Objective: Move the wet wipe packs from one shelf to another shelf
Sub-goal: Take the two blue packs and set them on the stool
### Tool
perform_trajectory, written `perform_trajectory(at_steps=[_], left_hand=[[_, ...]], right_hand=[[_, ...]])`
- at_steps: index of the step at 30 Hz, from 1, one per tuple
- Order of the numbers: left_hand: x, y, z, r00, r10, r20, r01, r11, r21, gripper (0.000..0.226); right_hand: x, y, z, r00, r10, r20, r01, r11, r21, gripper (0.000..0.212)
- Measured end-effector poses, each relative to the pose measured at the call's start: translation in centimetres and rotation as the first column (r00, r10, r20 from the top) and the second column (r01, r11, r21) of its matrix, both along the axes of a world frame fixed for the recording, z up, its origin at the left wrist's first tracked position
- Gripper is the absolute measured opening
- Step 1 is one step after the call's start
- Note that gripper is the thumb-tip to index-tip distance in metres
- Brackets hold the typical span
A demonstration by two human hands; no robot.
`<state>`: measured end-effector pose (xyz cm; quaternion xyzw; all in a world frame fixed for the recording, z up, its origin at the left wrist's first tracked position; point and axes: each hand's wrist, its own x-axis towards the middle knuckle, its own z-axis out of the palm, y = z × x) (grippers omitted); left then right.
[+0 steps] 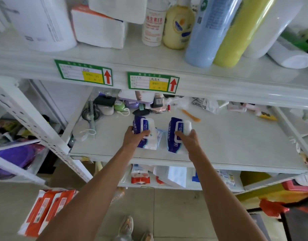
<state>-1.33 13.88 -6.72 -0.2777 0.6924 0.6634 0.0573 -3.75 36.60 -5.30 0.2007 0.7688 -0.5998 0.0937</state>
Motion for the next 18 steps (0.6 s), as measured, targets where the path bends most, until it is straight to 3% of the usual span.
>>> perform_trajectory(at_steps=[6,9,14,18], left_hand=[[4.8,-1.6,1.9,0.997,0.011,-0.081,-0.002,0.994,0.105,0.049],[8.0,-4.1,2.2,0.994,0.024,-0.108,-0.008,0.99,0.14,0.05],[14.4,-10.3,0.9,0.995,0.026,-0.099,-0.014,0.993,0.119,0.053],[20.6,-16.3,0.0,0.991,0.058,-0.119,-0.032,0.977,0.211,0.047]], right_hand=[[4.9,-5.3,2.2,0.998,0.06,-0.033,-0.067,0.963,-0.261,0.023],[8.1,-7.9,2.4,0.998,0.046,-0.036,-0.056,0.93,-0.364,0.029],[14.2,-13.8,1.7,0.997,0.071,-0.019,-0.073,0.926,-0.371,0.013],[19.4,-20.1,0.2,0.992,0.126,0.021,-0.116,0.957,-0.266,0.028]])
